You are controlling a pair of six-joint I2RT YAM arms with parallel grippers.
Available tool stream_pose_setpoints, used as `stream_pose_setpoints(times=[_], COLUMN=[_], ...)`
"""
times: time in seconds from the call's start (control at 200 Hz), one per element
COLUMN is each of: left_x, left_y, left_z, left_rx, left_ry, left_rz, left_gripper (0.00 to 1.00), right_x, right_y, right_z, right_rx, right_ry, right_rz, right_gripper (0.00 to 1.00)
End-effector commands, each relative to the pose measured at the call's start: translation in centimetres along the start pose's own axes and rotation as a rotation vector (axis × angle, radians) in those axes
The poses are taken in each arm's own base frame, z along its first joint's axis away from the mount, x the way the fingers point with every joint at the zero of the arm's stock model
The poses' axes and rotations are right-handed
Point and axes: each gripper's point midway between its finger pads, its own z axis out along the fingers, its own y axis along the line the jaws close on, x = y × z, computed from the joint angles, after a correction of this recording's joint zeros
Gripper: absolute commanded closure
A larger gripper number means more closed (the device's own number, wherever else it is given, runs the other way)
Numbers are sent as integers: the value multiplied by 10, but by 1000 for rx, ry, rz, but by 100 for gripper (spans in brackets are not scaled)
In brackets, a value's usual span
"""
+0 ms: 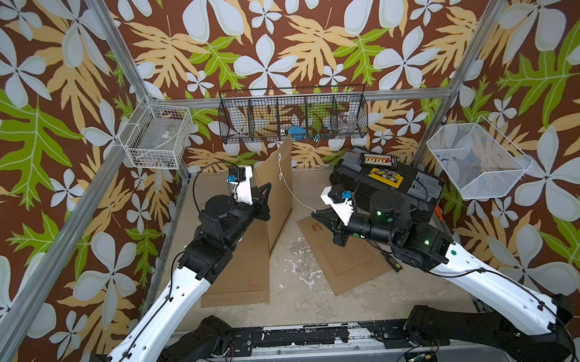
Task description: Open the file bag
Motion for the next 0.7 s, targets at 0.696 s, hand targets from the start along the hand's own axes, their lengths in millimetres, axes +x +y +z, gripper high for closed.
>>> stream_pose_setpoints(times=[0.696], left_x=[-40], left_y=[-57], left_z=[-45], left_rx=[282], left_ry=[-73], left_rz=[-43], left_gripper=[100], right_x=[40], right_y=[-117], right_z=[-45], right_rx=[520], right_ry=[50], right_rz=[173], right_gripper=[100])
